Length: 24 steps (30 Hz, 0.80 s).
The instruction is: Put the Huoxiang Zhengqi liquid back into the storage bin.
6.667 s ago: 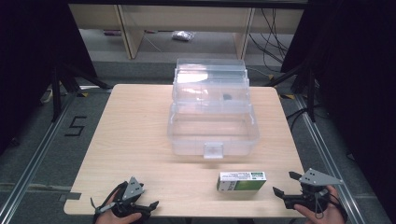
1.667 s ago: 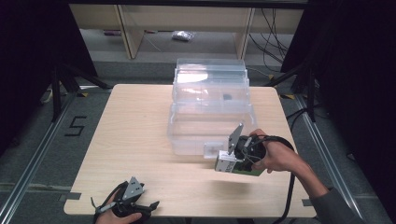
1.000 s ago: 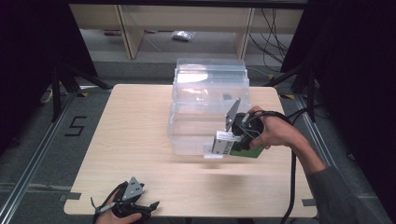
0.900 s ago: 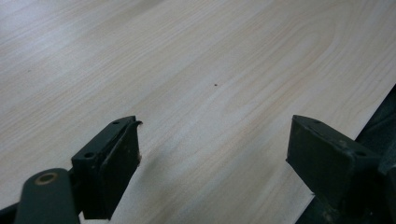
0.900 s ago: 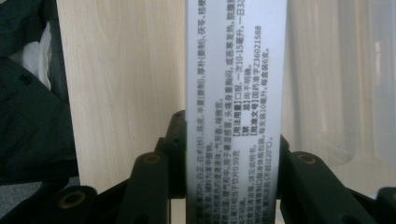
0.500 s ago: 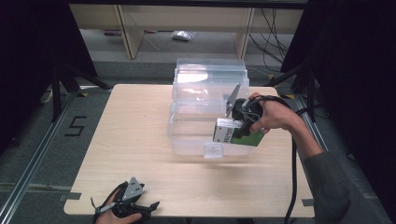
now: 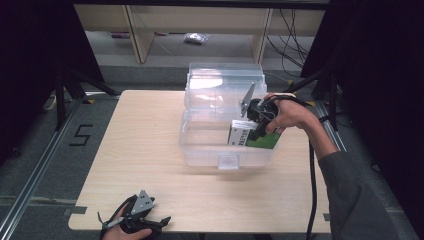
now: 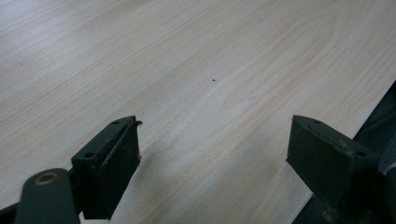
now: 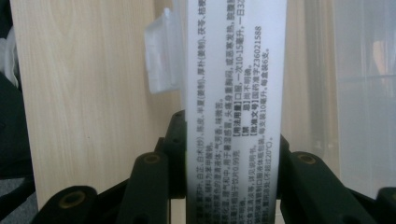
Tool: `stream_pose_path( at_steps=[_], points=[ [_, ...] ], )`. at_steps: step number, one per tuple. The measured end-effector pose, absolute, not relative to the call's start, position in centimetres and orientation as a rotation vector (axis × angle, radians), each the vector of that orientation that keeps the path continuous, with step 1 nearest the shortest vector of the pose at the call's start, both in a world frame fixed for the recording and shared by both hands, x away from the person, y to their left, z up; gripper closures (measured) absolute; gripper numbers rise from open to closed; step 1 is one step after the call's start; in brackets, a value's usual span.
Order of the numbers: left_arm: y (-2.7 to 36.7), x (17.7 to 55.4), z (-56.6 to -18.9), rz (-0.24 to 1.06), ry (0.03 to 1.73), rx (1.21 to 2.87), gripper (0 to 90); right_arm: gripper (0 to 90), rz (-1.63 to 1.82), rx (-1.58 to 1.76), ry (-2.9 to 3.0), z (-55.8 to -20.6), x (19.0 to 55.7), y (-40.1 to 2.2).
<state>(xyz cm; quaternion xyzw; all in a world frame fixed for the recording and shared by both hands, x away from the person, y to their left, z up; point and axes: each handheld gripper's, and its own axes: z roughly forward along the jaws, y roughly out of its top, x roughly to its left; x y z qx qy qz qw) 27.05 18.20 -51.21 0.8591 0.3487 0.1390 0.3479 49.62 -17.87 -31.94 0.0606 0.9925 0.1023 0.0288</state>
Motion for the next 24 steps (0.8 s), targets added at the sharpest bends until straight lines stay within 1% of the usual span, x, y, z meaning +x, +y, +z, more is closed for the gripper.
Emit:
stream_pose_path(
  at_steps=[1,12,24],
  points=[
    [18.0,26.9,-51.3,0.361,0.925,2.187,16.4,64.8,0.303,0.191,3.074,-32.4,50.0,-17.8],
    [18.0,26.9,-51.3,0.363,0.929,2.183,16.4,64.7,0.245,0.149,3.075,-34.6,52.0,-17.8],
    [18.0,26.9,-51.4,0.364,0.932,2.182,16.4,64.6,0.24,0.112,3.089,-36.8,52.4,-18.3]
  ],
)
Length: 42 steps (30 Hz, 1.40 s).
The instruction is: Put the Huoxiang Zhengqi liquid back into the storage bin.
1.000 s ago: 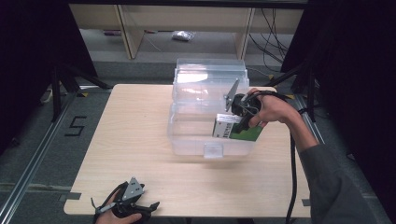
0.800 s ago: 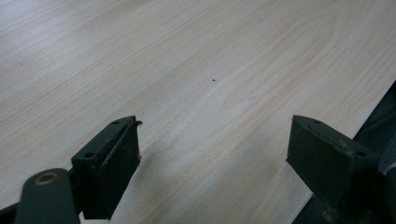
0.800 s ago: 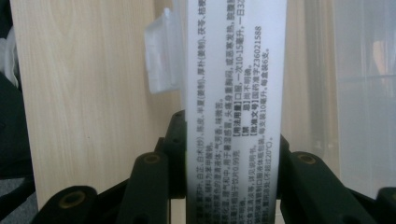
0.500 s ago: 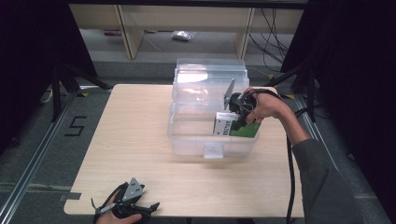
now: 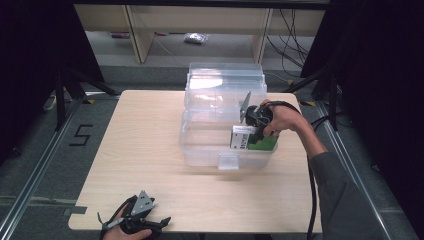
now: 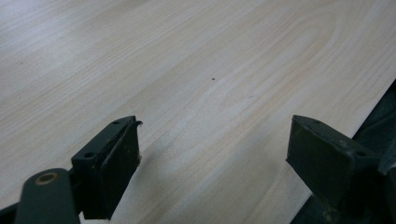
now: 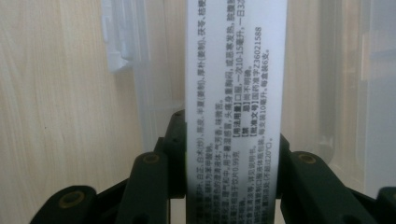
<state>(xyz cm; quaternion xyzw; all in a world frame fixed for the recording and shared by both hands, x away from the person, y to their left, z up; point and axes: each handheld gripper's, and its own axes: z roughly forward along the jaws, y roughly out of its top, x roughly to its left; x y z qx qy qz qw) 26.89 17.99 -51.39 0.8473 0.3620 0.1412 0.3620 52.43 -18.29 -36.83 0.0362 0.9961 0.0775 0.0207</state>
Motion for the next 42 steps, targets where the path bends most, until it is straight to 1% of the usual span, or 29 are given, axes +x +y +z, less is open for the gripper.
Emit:
stream_pose_path(
  at_steps=[1,2,16,17,18,19,21,26,27,29,32,33,34,36,37,39,41,42],
  points=[
    [18.1,26.9,-51.3,0.352,0.912,2.206,16.4,64.6,0.232,0.182,3.093,-36.9,52.1,-18.3],
    [17.9,26.9,-51.4,0.359,0.927,2.188,16.4,64.5,0.233,0.136,3.086,-37.3,52.2,-18.4],
    [18.0,27.0,-51.4,0.365,0.92,2.194,16.4,64.2,0.219,0.123,3.106,-39.2,52.1,-18.5],
    [17.9,26.9,-51.4,0.358,0.923,2.18,16.4,64.2,0.195,0.05,3.091,-39.4,52.5,-18.5],
    [17.9,26.9,-51.4,0.358,0.923,2.18,16.4,64.2,0.195,0.05,3.091,-39.4,52.5,-18.5],
    [17.9,26.9,-51.4,0.361,0.922,2.189,16.4,63.9,0.181,0.138,3.117,-39.6,51.9,-18.4],
    [17.9,26.9,-51.4,0.357,0.923,2.179,16.4,63.3,0.186,0.085,3.106,-39.8,52.3,-18.4],
    [17.9,26.9,-51.4,0.362,0.913,2.194,16.4,61.7,0.217,0.11,3.122,-39.8,52.2,-18.3],
    [18.0,27.0,-51.4,0.364,0.913,2.193,16.4,58.9,0.223,0.143,3.106,-39.4,52.2,-18.3],
    [17.9,26.9,-51.4,0.358,0.913,2.187,16.4,59.1,0.22,0.152,3.098,-38.9,52.1,-18.3],
    [17.8,26.9,-51.4,0.35,0.923,2.18,16.4,56.3,0.246,0.181,3.089,-38.3,52.0,-18.7],
    [17.9,26.9,-51.3,0.35,0.912,2.197,16.4,56.1,0.3,0.222,3.091,-38.0,51.8,-18.8],
    [17.7,26.9,-51.4,0.349,0.926,2.173,16.4,55.5,0.315,0.254,3.082,-37.8,51.6,-18.9],
    [17.8,26.9,-51.4,0.35,0.918,2.188,16.4,55.1,0.311,0.283,3.079,-37.5,51.4,-19.0],
    [17.8,26.9,-51.4,0.361,0.921,2.184,16.4,53.5,0.36,0.246,3.072,-37.1,51.4,-19.2],
    [17.8,27.0,-51.3,0.366,0.921,2.189,16.4,53.2,0.37,0.292,3.051,-36.7,51.2,-19.4],
    [17.8,26.9,-51.3,0.36,0.918,2.188,16.4,50.4,0.388,0.326,3.034,-36.4,51.1,-19.6],
    [17.8,26.9,-51.3,0.36,0.918,2.188,16.4,50.4,0.388,0.326,3.034,-36.4,51.1,-19.6]
  ],
)
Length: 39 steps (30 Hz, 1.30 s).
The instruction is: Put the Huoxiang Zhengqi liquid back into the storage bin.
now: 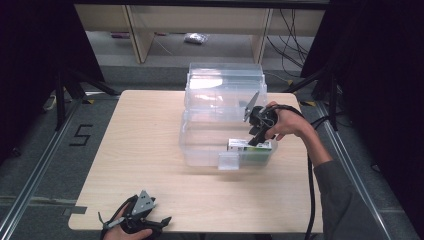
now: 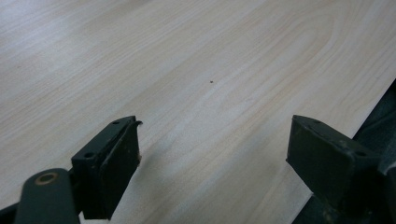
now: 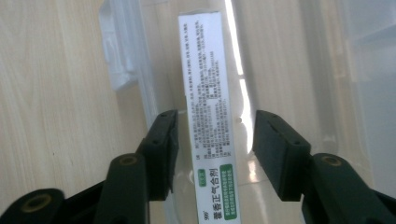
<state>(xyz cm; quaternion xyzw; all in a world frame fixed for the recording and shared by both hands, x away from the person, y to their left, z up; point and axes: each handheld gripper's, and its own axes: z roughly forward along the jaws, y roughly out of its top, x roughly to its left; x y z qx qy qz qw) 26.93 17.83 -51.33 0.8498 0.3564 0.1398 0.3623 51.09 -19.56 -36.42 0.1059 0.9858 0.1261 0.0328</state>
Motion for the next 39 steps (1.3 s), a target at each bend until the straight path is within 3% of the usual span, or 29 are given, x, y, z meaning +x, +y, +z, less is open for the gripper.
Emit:
stream_pose_path(
  at_steps=[11,39],
  points=[
    [17.9,27.0,-51.2,0.356,0.913,2.203,16.4,41.2,0.596,0.548,2.886,-35.2,49.6,-20.5],
    [17.8,27.1,-51.4,0.362,0.922,2.195,16.4,33.3,0.786,0.815,2.68,-35.4,47.0,-22.4]
  ],
)
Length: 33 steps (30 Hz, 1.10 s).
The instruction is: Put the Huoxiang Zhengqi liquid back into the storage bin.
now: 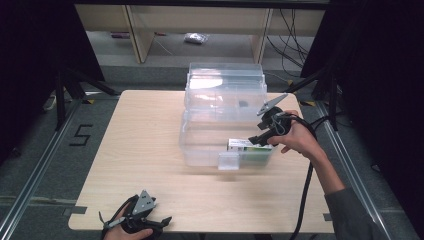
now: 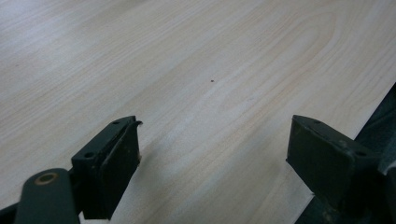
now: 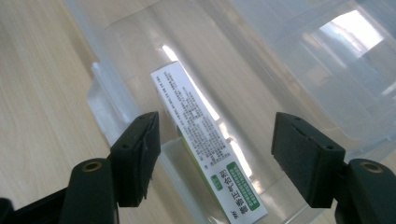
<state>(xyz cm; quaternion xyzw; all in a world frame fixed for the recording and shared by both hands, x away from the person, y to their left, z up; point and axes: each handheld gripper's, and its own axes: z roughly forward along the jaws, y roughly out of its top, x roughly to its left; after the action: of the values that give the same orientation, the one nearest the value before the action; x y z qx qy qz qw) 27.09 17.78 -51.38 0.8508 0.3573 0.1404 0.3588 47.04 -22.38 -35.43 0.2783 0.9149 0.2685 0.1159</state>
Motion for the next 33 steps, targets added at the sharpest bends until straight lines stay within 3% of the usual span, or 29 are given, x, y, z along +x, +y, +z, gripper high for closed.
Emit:
stream_pose_path(
  at_steps=[33],
  points=[
    [17.9,27.1,-51.2,0.358,0.918,2.208,16.4,24.5,1.085,1.06,2.395,-36.8,41.8,-26.0]
  ],
)
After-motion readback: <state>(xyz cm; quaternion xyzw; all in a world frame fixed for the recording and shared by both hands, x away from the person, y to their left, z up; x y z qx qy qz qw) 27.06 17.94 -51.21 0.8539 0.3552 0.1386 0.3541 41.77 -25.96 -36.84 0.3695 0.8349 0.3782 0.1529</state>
